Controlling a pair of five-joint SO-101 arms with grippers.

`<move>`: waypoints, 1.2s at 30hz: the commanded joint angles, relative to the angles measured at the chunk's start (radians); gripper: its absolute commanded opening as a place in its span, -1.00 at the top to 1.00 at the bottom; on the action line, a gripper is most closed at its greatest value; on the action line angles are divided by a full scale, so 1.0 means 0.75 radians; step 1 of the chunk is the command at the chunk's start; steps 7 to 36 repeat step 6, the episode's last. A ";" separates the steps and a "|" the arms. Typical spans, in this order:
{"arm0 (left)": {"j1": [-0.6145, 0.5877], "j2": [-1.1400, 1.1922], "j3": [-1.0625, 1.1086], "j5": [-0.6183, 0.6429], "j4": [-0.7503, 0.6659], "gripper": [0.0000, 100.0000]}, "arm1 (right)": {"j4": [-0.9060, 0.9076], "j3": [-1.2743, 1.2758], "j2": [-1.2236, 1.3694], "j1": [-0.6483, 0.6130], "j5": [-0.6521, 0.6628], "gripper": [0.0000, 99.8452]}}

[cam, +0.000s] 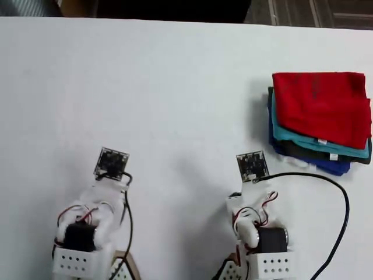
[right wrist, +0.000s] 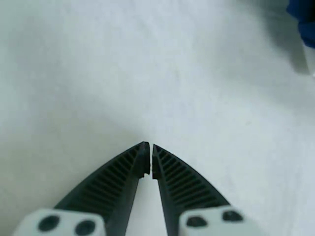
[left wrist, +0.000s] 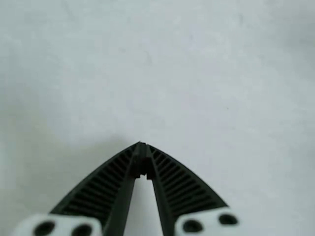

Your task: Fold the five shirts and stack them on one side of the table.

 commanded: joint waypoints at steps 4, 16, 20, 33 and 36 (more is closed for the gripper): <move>-0.008 -0.025 0.032 -0.010 0.006 0.95 | 0.005 0.012 -0.021 -0.005 0.004 0.96; -0.008 -0.025 0.032 -0.010 0.006 0.95 | 0.005 0.012 -0.021 -0.005 0.004 0.96; -0.008 -0.025 0.032 -0.010 0.006 0.95 | 0.005 0.012 -0.021 -0.005 0.004 0.96; -0.008 -0.025 0.032 -0.010 0.006 0.95 | 0.005 0.012 -0.021 -0.005 0.004 0.96; -0.008 -0.025 0.032 -0.010 0.006 0.95 | 0.005 0.012 -0.021 -0.005 0.004 0.96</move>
